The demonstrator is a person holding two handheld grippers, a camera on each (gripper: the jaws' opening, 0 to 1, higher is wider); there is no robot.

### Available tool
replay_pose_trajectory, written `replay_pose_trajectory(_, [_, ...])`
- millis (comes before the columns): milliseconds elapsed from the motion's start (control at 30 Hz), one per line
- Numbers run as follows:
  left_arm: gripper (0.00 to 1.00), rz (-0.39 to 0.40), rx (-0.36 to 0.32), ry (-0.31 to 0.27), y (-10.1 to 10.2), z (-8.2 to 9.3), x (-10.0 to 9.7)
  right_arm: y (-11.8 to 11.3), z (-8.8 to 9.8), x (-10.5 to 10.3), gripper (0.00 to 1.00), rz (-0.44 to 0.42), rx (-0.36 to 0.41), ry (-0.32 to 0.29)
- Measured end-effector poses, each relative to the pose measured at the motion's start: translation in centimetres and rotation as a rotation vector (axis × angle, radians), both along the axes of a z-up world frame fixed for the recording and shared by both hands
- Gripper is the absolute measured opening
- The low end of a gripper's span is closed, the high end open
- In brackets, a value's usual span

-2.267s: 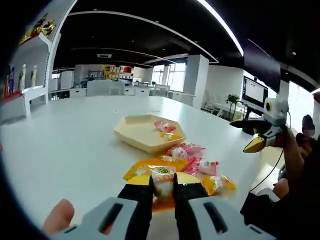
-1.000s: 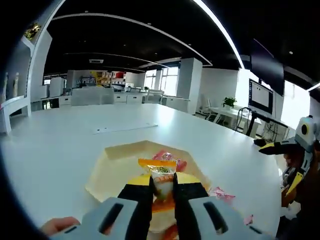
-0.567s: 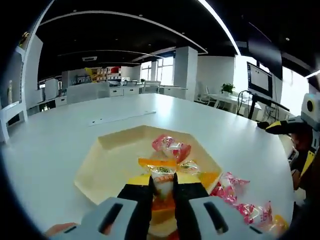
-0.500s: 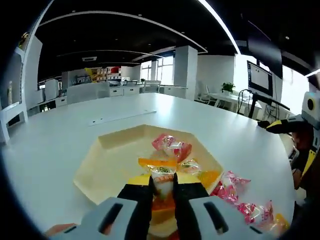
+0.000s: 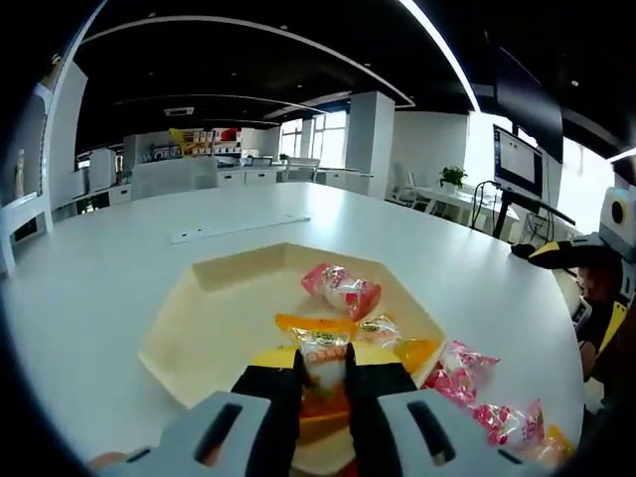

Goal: Pick up the marshmallows scattered on the table and place them into the bowl on the table

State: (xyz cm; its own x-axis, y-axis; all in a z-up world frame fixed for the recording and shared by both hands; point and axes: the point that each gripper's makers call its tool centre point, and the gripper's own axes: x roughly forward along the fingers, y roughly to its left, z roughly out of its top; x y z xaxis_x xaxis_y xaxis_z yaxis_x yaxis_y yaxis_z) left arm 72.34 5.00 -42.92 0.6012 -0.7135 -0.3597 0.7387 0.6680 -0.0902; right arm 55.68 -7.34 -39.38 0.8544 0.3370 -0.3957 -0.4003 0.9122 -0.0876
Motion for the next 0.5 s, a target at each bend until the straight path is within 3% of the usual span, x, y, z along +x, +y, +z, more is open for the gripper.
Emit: replay_pose_trajectory(500, [0.20,0.008,-0.005,0.004,0.09,-0.04,0.51,-0.45,0.34,-0.07,0.90,-0.008,-0.008,-0.006])
